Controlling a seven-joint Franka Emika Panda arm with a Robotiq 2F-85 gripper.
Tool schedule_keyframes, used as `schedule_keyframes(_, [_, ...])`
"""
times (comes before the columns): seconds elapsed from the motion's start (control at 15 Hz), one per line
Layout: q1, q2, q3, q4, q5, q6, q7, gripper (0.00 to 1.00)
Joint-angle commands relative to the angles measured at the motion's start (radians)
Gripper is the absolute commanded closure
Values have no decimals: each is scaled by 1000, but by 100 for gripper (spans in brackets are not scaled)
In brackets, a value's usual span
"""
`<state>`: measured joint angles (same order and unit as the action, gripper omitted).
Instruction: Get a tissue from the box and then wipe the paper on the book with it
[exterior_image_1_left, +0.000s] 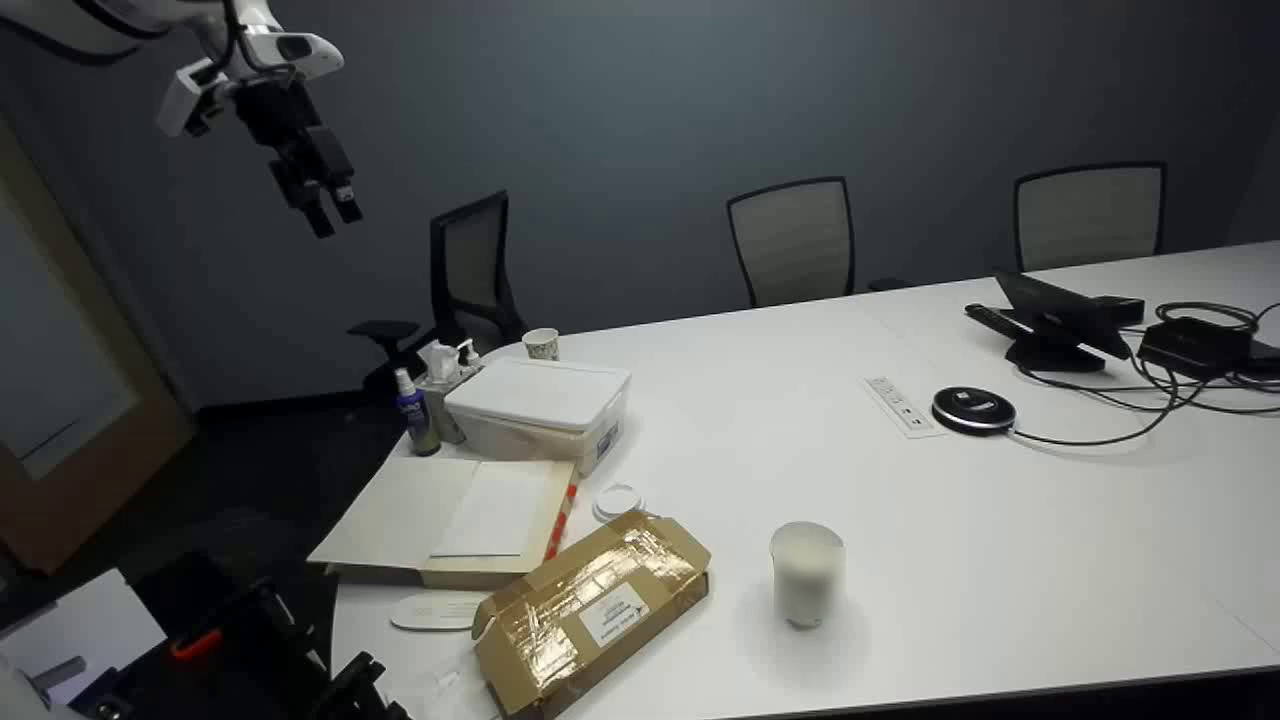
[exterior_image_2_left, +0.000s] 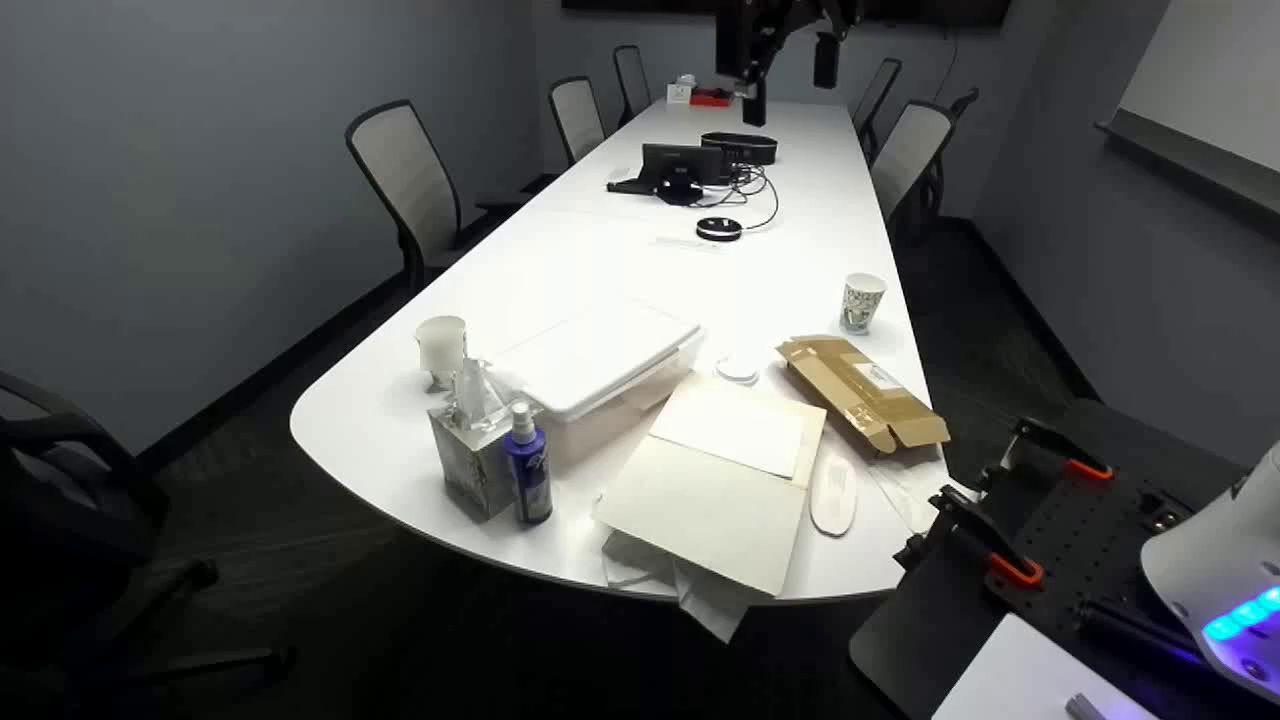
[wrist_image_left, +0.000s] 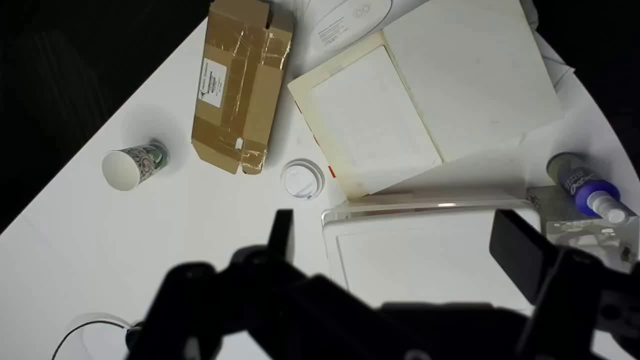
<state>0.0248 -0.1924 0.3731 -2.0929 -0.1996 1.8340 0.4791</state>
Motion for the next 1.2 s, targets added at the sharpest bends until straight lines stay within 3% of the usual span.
schedule_keyframes(0.0, [48, 5, -44, 3, -9, -4, 7, 0])
schedule_keyframes(0.2, [68, 110, -59, 49, -38, 89, -12, 0])
schedule_keyframes(0.6, [172, 469, -89, 189, -140, 423, -33, 0])
schedule_keyframes(0.8, [256, 668, -128, 329, -145, 510, -108, 0])
schedule_keyframes(1.13, [352, 967, -175, 614, -101, 550, -310, 0])
